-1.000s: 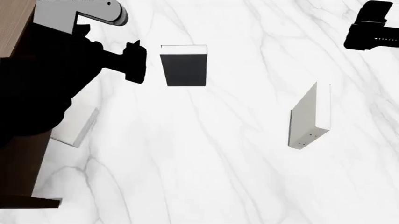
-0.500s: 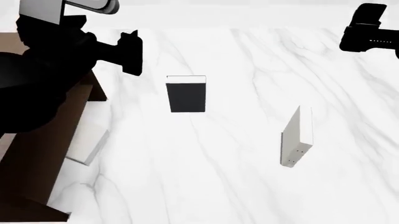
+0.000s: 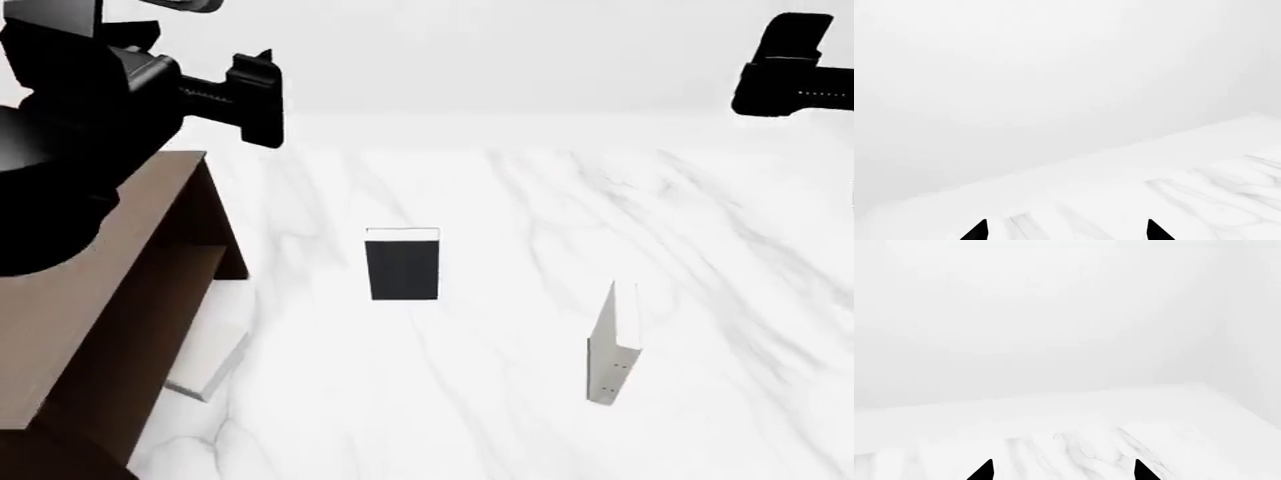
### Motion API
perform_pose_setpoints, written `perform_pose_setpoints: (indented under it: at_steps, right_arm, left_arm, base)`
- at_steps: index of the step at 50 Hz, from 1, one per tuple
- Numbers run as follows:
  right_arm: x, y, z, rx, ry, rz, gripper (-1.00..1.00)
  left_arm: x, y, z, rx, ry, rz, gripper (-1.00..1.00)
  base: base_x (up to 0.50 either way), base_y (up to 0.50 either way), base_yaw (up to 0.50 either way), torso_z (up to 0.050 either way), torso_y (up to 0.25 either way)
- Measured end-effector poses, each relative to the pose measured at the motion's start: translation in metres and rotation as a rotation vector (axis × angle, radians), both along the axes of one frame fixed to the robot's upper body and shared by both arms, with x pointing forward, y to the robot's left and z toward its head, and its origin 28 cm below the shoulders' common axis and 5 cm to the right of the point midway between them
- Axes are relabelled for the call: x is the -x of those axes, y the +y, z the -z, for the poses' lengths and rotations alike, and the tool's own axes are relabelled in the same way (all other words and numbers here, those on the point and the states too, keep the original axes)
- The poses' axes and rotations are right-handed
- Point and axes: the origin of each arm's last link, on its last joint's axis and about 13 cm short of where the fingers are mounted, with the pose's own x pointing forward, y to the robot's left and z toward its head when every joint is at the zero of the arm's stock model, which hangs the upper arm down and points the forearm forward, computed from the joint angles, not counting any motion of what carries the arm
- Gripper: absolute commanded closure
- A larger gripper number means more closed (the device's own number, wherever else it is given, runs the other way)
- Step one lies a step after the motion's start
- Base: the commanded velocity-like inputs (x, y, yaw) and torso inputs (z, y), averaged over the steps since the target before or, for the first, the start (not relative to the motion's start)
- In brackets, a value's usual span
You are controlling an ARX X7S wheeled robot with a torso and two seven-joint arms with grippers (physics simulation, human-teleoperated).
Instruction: Pick up the book on the right and place it under the cabinet shelf.
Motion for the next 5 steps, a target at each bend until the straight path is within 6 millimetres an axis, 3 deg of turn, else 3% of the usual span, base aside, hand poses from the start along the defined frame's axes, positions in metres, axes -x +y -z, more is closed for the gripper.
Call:
perform_pose_setpoints:
  at_steps: [5]
  right_arm:
    - [0.0042,-0.0033,0.0001,0.015,0.000,0.013,-1.00]
  left_arm:
    - [0.0019,0.0064,-0.0027,0.005,-0.009,-0.017,-1.00]
  base:
    - [0.00,0.00,0.00,0.000,0.250]
